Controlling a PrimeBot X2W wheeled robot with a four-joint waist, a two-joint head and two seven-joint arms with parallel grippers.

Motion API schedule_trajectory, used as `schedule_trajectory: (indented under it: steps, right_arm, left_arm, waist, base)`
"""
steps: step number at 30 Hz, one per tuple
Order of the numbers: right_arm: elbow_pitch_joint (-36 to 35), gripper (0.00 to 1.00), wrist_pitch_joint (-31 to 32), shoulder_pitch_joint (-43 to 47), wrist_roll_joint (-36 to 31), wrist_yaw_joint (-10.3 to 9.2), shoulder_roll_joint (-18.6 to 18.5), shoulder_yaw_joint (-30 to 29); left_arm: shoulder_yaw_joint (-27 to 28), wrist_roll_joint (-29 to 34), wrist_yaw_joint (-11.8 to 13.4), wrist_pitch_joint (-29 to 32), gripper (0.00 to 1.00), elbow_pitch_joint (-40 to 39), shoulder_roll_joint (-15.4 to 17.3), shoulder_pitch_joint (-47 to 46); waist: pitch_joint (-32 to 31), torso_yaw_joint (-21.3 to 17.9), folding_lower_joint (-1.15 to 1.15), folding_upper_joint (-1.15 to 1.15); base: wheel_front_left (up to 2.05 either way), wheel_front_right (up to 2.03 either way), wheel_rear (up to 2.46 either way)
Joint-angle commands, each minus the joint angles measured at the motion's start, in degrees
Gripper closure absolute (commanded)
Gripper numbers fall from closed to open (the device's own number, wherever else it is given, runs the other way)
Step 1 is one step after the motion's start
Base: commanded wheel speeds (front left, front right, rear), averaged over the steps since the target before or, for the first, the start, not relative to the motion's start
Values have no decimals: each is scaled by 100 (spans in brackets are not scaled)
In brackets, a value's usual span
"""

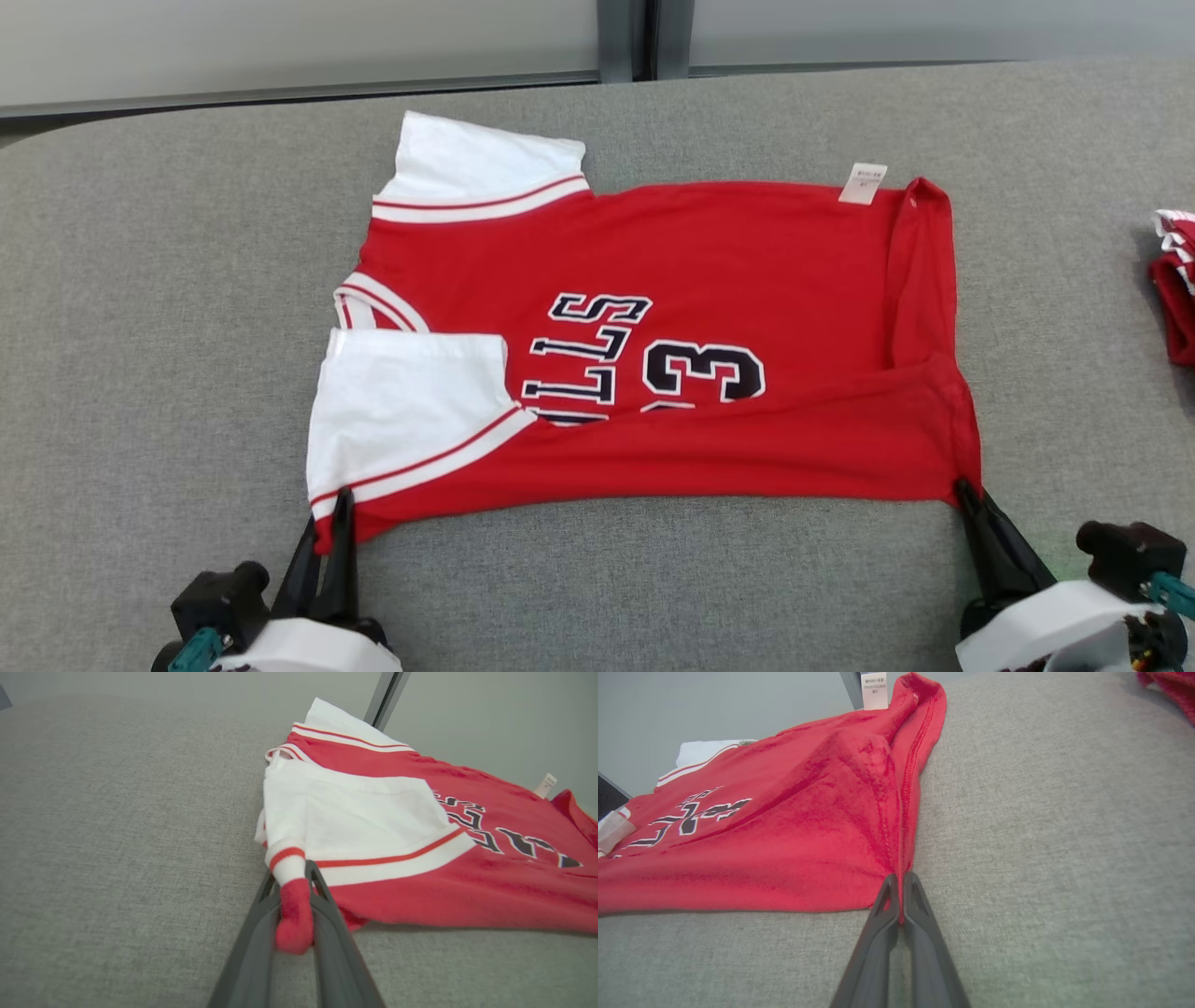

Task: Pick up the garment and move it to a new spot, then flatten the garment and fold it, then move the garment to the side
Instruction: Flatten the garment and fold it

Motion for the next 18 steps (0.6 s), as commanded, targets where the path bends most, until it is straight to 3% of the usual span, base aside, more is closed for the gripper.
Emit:
schedule_trajectory:
  steps: [1,8,14,15,16,17,18]
  right_arm:
    - [-22,100,22,90,52,-2,-70,-4]
    - [-175,100,232,790,226,-7,-290,-98]
    - [-278,100,357,1211,315,-8,-191,-278]
    - [-320,86,359,1241,329,-8,-161,-308]
    - [-356,48,375,1244,327,-7,-134,-334]
    - [-405,1,359,1230,296,-7,-115,-374]
    - [-461,0,327,1216,263,-7,-88,-424]
  left_arm:
    - [39,-16,34,10,100,-41,59,84]
    - [-17,-128,212,500,100,-687,75,965]
    - [-148,-198,315,844,100,-1054,53,1407]
    - [-162,-176,335,863,100,-1063,56,1404]
    - [-152,-158,378,830,82,-1082,51,1366]
    - [-158,-123,413,799,0,-1105,46,1324]
    - [-153,-57,457,735,0,-1130,50,1271]
  waist:
    - [-74,23,0,0]
    - [-370,149,0,0]
    - [-473,221,0,0]
    - [-479,216,0,0]
    - [-482,206,0,0]
    - [-487,192,0,0]
    - [-490,175,0,0]
  base:
    - [0,0,0]
    - [0,0,0]
    - [0,0,0]
    - [0,0,0]
    - [0,0,0]
    - [0,0,0]
    - [0,0,0]
